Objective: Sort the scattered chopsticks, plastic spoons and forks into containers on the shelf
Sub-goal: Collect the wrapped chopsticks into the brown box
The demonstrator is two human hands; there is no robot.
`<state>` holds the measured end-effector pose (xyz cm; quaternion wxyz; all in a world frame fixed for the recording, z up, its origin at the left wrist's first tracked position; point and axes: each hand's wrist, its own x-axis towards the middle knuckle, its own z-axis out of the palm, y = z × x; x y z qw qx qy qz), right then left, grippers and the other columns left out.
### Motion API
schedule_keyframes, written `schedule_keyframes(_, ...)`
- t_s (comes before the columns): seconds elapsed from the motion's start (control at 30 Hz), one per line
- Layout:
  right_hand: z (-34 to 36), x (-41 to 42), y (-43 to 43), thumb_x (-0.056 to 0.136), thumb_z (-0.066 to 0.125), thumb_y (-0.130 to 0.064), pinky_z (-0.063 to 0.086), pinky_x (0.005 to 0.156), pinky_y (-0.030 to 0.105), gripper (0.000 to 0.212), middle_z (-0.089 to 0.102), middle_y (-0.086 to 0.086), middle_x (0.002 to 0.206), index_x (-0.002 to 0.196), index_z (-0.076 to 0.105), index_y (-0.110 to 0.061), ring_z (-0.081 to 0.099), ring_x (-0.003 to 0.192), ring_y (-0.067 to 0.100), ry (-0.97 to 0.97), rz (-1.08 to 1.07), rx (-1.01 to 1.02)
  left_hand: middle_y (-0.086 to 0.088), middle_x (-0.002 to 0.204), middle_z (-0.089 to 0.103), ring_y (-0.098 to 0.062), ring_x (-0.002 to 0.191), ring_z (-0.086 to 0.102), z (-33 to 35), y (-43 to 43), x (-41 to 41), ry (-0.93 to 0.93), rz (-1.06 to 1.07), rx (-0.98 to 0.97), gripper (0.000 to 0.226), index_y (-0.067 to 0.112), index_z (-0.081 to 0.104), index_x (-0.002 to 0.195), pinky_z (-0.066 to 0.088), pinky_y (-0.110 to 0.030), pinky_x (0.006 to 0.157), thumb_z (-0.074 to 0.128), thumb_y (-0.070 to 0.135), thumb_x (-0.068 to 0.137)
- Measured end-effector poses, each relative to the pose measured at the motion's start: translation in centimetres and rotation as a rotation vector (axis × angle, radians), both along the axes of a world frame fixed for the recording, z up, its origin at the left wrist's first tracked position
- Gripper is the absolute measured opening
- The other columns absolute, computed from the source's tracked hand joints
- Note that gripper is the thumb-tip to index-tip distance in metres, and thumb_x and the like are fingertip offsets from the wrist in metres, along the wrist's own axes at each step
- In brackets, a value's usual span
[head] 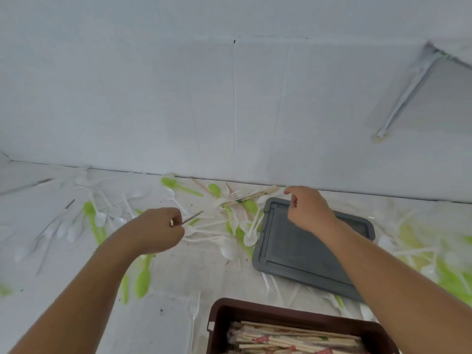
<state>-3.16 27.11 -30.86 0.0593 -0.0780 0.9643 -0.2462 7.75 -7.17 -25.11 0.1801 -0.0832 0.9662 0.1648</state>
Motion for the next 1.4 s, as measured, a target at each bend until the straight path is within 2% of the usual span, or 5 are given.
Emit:
schedule_keyframes(0.2, -3.8, -4.9, -5.5, 0.092, 0.048, -0.010, 0.045, 0.097, 0.043, 0.063, 0.048, -0.003, 0.146, 0.150, 0.045, -0.034, 0.047, 0.131, 0.027, -0.116, 0.247, 0.369, -0.002, 0.091, 0.067, -0.019, 0.076, 0.061, -4.8, -1.2, -8.1, 0.160, 0.094, 0.200, 0.021, 0.024, 0.059, 0.093, 0.044, -0.030, 0.062, 0.040, 0.026, 0.101)
schedule_keyframes(0.37, -7.0, -7.2, -7.8, 0.093, 0.052, -0.016, 0.038, 0.096, 0.046, 0.049, 0.049, -0.004, 0.137, 0.140, 0.050, -0.034, 0.044, 0.126, 0.026, -0.048, 0.254, 0.584, -0.004, 0.080, 0.061, -0.020, 0.069, 0.055, -9.7, -1.1, -12.8, 0.229, 0.066, 0.308, 0.025, 0.016, 0.051, 0.089, 0.041, -0.035, 0.062, 0.039, 0.030, 0.107)
schedule_keyframes(0.67, -6.0, -8.3, -5.7, 0.085, 0.056, -0.009, 0.049, 0.073, 0.034, 0.021, 0.061, -0.005, 0.083, 0.075, 0.061, -0.027, 0.059, 0.082, 0.022, -0.047, 0.119, 0.346, 0.015, 0.096, 0.057, -0.016, 0.094, 0.062, -11.9, 0.2, -21.9, 0.264, -0.259, 0.184, 0.023, 0.034, 0.078, 0.095, 0.055, -0.035, 0.086, 0.064, 0.018, 0.088)
schedule_keyframes(0.9, -4.0, -8.8, -4.7, 0.078, 0.051, -0.008, 0.037, 0.060, 0.033, 0.016, 0.055, 0.002, 0.064, 0.063, 0.055, -0.011, 0.053, 0.065, 0.028, 0.153, -0.030, 0.189, 0.010, 0.112, 0.060, -0.024, 0.097, 0.064, -13.6, -3.0, -21.3, 0.285, -0.239, 0.078, 0.028, 0.030, 0.070, 0.105, 0.057, -0.041, 0.081, 0.069, 0.013, 0.083)
schedule_keyframes(1.4, -6.2, -7.7, -14.4, 0.084, 0.061, -0.023, 0.049, 0.061, 0.028, 0.004, 0.057, -0.002, 0.083, 0.082, 0.060, -0.019, 0.059, 0.071, 0.018, -0.157, -0.067, 0.374, 0.011, 0.098, 0.060, -0.021, 0.085, 0.063, -14.4, -5.7, -20.8, 0.389, -0.239, 0.081, 0.017, 0.028, 0.073, 0.082, 0.052, -0.035, 0.070, 0.069, 0.012, 0.087)
